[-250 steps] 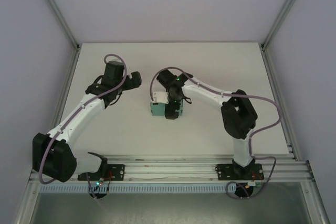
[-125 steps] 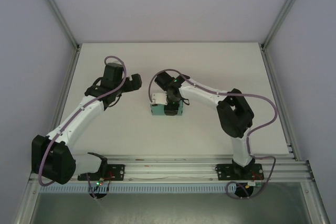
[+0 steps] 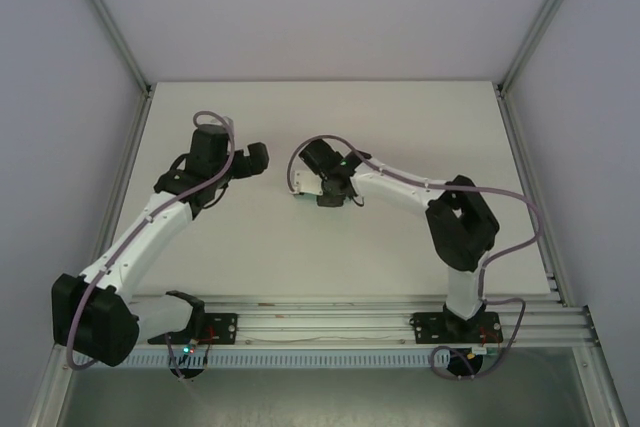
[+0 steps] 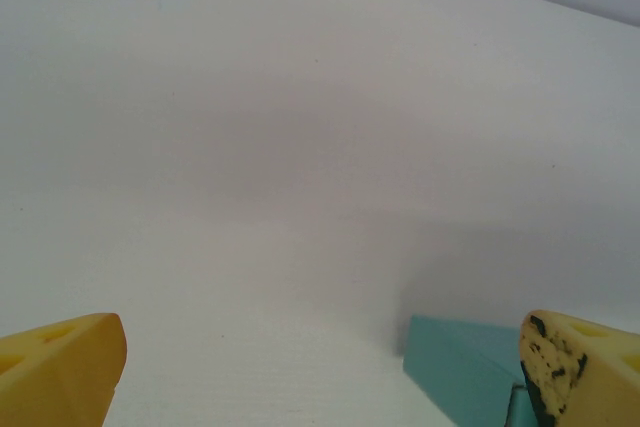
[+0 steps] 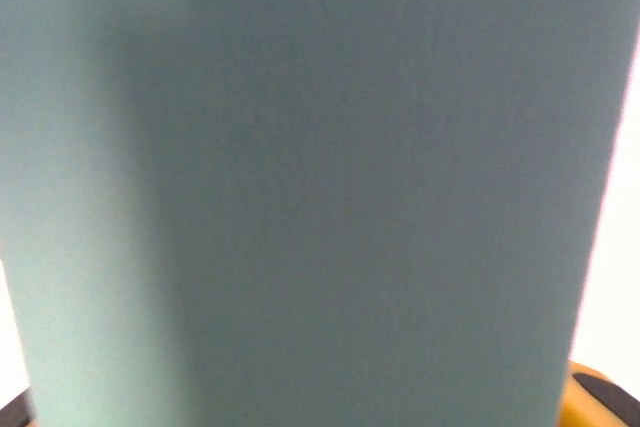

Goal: Assemble paper box

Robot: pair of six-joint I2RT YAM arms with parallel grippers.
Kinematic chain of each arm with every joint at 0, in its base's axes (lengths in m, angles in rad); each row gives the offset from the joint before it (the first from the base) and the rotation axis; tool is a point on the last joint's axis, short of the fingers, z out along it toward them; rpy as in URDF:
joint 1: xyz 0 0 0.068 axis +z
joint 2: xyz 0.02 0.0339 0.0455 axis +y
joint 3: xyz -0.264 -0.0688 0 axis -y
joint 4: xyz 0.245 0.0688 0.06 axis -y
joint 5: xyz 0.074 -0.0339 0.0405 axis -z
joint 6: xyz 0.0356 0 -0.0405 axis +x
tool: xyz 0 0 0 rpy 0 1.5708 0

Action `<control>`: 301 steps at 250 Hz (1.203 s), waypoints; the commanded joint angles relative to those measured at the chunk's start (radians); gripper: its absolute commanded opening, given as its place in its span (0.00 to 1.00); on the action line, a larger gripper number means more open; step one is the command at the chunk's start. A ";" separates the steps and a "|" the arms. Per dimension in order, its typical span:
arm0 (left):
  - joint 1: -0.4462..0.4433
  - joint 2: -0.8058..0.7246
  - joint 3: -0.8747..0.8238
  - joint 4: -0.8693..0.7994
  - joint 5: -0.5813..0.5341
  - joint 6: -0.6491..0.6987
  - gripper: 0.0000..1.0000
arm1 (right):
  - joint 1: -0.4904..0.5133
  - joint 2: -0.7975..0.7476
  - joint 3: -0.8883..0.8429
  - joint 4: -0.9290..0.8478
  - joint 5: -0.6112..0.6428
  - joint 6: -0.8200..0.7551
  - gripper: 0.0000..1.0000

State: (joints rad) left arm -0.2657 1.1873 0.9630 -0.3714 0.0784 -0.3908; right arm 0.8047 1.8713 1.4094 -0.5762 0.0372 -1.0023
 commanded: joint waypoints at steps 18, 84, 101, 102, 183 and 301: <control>0.008 -0.024 -0.034 0.035 0.009 0.002 1.00 | 0.003 -0.031 -0.080 0.302 0.237 -0.138 0.42; 0.009 -0.017 -0.034 0.030 0.010 0.003 1.00 | -0.016 0.038 -0.141 0.585 0.233 -0.304 0.44; 0.008 -0.017 -0.036 0.038 0.013 0.000 1.00 | -0.037 0.069 -0.129 0.619 0.208 -0.303 0.46; 0.009 -0.016 -0.035 0.038 0.013 0.001 1.00 | -0.039 0.071 -0.129 0.623 0.207 -0.302 0.46; 0.007 -0.009 -0.024 0.033 0.023 0.002 1.00 | -0.110 0.218 -0.105 0.780 0.201 -0.305 0.47; 0.007 -0.004 -0.007 0.051 0.020 0.021 1.00 | -0.113 0.126 -0.150 0.501 0.119 -0.198 1.00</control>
State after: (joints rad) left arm -0.2657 1.1820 0.9340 -0.3702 0.0975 -0.3904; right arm 0.6888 2.0453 1.2690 0.1287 0.1982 -1.2709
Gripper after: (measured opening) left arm 0.998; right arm 0.962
